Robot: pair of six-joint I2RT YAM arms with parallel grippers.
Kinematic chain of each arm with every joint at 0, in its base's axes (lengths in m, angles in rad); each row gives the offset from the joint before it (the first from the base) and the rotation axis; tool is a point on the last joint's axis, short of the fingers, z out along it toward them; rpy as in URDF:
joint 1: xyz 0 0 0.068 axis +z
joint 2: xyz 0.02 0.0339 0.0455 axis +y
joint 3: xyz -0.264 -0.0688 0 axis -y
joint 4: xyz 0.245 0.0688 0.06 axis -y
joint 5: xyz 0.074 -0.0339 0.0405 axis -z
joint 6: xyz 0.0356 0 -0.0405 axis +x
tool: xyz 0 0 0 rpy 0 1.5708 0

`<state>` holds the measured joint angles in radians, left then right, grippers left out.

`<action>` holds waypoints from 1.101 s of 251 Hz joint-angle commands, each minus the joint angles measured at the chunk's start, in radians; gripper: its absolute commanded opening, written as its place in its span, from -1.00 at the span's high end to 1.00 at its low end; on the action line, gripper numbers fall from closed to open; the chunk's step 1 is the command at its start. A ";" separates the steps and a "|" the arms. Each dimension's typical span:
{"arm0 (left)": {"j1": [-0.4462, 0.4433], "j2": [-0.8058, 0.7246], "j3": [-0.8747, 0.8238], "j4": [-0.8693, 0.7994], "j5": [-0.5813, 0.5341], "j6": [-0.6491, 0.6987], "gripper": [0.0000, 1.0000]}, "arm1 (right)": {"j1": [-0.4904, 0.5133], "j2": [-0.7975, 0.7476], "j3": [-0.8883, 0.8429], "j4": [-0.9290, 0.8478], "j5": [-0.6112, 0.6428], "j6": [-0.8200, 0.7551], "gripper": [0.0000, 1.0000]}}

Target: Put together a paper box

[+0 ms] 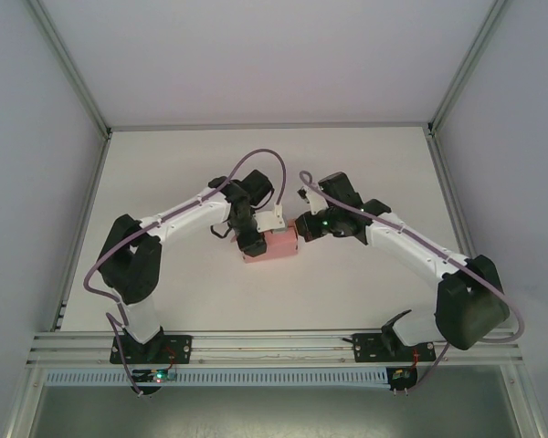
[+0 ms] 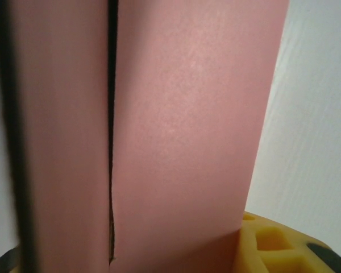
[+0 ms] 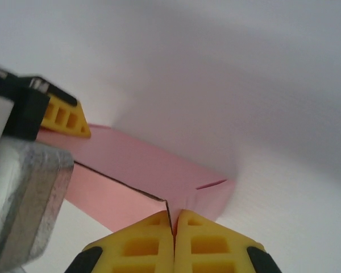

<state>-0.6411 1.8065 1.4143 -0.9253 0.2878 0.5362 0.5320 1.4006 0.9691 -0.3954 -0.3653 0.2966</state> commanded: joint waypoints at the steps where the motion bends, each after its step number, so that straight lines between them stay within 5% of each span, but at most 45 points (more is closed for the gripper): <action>1: 0.002 0.045 0.049 0.069 -0.013 -0.050 0.35 | 0.034 0.005 0.034 0.137 -0.168 0.288 1.00; 46: 0.000 0.050 0.039 0.071 -0.012 -0.046 0.35 | 0.029 0.035 0.034 0.172 -0.207 0.408 1.00; 95: 0.000 0.049 0.040 0.077 0.004 -0.035 0.35 | 0.026 0.056 0.037 0.144 -0.204 0.354 1.00; 151: 0.002 0.054 0.034 0.093 0.008 -0.031 0.35 | 0.046 0.034 -0.104 0.166 -0.062 -0.035 1.00; 192: 0.007 0.062 0.044 0.100 0.015 -0.057 0.34 | 0.047 0.012 -0.271 0.333 0.036 -0.082 1.00; 236: 0.003 0.054 0.070 0.111 0.019 -0.108 0.15 | 0.087 -0.046 -0.316 0.400 0.196 -0.050 1.00; 265: 0.008 0.036 0.081 0.117 0.020 -0.132 -0.16 | 0.113 -0.071 -0.273 0.336 0.321 0.010 1.00; 276: 0.008 0.027 0.080 0.118 0.023 -0.137 -0.42 | 0.117 -0.072 -0.254 0.313 0.352 0.041 1.00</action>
<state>-0.6331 1.8397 1.4620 -0.8871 0.2840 0.4362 0.6189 1.3327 0.6979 0.0509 -0.1349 0.2695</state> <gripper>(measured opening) 0.595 0.048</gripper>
